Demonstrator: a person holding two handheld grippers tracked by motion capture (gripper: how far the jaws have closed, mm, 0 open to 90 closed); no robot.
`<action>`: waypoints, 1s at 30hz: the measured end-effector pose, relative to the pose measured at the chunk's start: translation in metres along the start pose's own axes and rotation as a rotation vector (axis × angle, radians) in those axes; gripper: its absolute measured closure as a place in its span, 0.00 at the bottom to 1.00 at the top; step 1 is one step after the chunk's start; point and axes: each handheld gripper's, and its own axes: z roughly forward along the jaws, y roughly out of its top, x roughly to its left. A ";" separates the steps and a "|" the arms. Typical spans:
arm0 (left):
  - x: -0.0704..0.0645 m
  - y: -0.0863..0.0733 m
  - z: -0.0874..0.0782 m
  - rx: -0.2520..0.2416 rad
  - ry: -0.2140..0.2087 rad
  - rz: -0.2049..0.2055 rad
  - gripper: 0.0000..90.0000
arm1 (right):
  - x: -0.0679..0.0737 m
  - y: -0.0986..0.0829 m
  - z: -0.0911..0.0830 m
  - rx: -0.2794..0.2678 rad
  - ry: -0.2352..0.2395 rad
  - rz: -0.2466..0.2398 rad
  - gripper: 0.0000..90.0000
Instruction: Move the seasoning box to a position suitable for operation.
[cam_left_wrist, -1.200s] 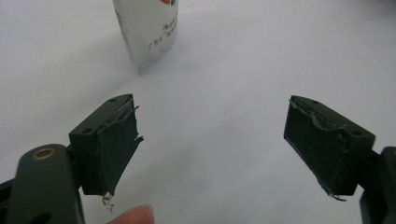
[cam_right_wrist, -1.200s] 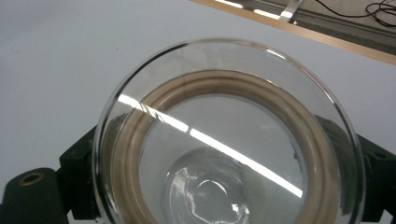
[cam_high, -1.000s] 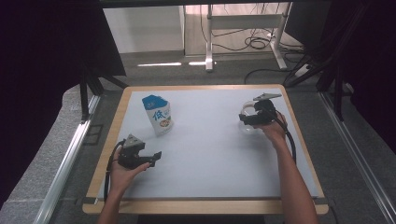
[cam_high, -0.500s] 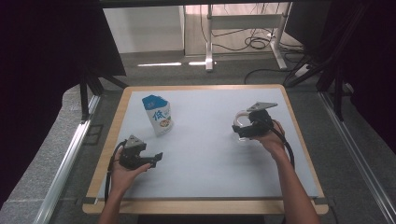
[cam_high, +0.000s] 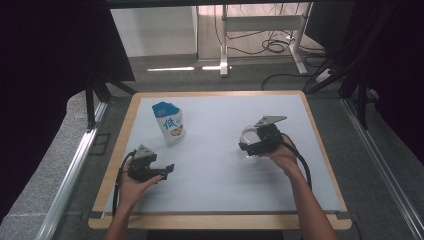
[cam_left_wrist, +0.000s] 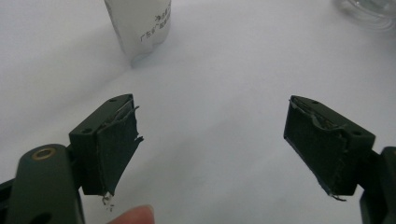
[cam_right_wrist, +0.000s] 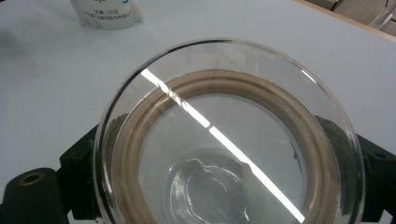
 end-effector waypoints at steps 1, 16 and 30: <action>0.000 0.000 0.000 0.000 0.000 -0.001 0.19 | 0.002 -0.001 0.002 0.000 0.011 -0.003 0.12; -0.001 -0.001 0.002 0.017 -0.006 0.001 0.19 | 0.009 -0.003 0.010 0.028 0.050 -0.004 0.09; -0.002 -0.002 -0.005 -0.008 -0.008 0.002 0.22 | 0.009 -0.006 -0.049 -0.243 -0.013 0.084 0.14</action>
